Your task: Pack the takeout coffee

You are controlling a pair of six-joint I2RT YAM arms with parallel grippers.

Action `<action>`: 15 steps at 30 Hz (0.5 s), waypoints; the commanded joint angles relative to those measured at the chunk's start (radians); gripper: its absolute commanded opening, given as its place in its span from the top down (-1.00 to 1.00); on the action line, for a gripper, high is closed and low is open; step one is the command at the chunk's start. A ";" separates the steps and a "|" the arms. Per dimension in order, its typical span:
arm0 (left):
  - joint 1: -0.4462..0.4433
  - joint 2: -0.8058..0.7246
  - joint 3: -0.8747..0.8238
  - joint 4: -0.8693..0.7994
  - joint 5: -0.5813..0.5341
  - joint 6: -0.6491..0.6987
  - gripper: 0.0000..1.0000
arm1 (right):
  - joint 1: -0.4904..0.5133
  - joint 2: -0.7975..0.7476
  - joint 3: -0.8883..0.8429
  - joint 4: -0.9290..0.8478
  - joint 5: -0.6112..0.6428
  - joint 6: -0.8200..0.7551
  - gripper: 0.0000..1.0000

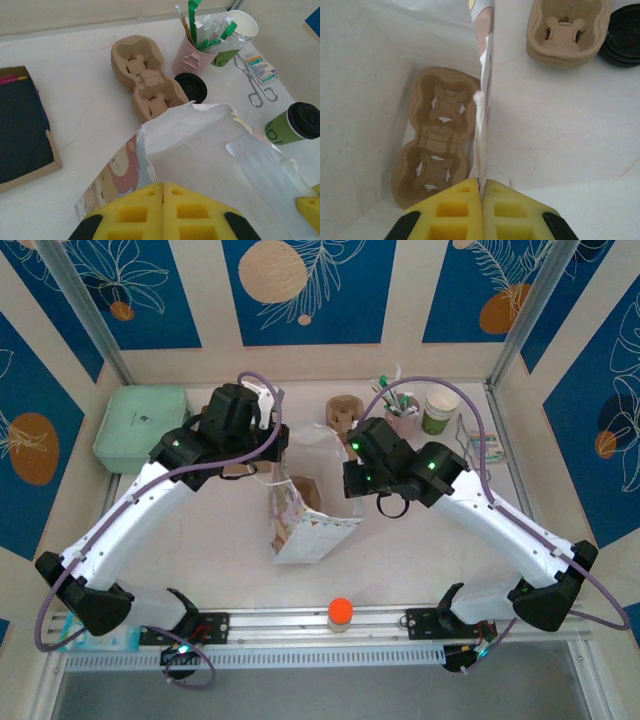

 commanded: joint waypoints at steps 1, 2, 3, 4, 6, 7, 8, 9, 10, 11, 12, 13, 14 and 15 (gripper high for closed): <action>0.017 0.012 -0.006 0.037 0.035 -0.021 1.00 | -0.018 -0.002 0.045 -0.031 -0.027 -0.015 1.00; 0.021 0.015 -0.013 0.043 0.038 -0.022 1.00 | -0.024 0.000 0.050 -0.032 -0.030 -0.019 1.00; 0.026 0.019 -0.018 0.047 0.043 -0.023 1.00 | -0.031 0.005 0.055 -0.034 -0.032 -0.025 1.00; 0.030 0.025 -0.023 0.051 0.047 -0.024 1.00 | -0.037 0.009 0.059 -0.037 -0.035 -0.029 1.00; 0.038 0.033 -0.035 0.058 0.051 -0.025 1.00 | -0.052 0.019 0.068 -0.040 -0.040 -0.038 1.00; 0.042 0.037 -0.042 0.060 0.052 -0.024 1.00 | -0.059 0.024 0.069 -0.036 -0.043 -0.044 1.00; 0.044 0.038 -0.048 0.063 0.054 -0.026 1.00 | -0.065 0.028 0.069 -0.032 -0.045 -0.049 1.00; 0.047 0.040 -0.054 0.066 0.057 -0.026 1.00 | -0.072 0.033 0.070 -0.028 -0.051 -0.053 1.00; 0.049 0.040 -0.062 0.074 0.058 -0.026 1.00 | -0.077 0.038 0.072 -0.027 -0.053 -0.057 1.00; 0.052 0.040 -0.070 0.079 0.060 -0.026 1.00 | -0.080 0.044 0.073 -0.027 -0.054 -0.058 1.00; 0.057 0.041 -0.077 0.084 0.064 -0.027 1.00 | -0.086 0.053 0.076 -0.027 -0.056 -0.062 1.00; 0.062 0.043 -0.083 0.092 0.071 -0.029 1.00 | -0.089 0.061 0.078 -0.030 -0.059 -0.064 1.00; 0.067 0.043 -0.089 0.097 0.076 -0.030 1.00 | -0.092 0.067 0.080 -0.029 -0.059 -0.067 1.00; 0.072 0.045 -0.095 0.103 0.082 -0.030 1.00 | -0.094 0.071 0.079 -0.025 -0.057 -0.070 1.00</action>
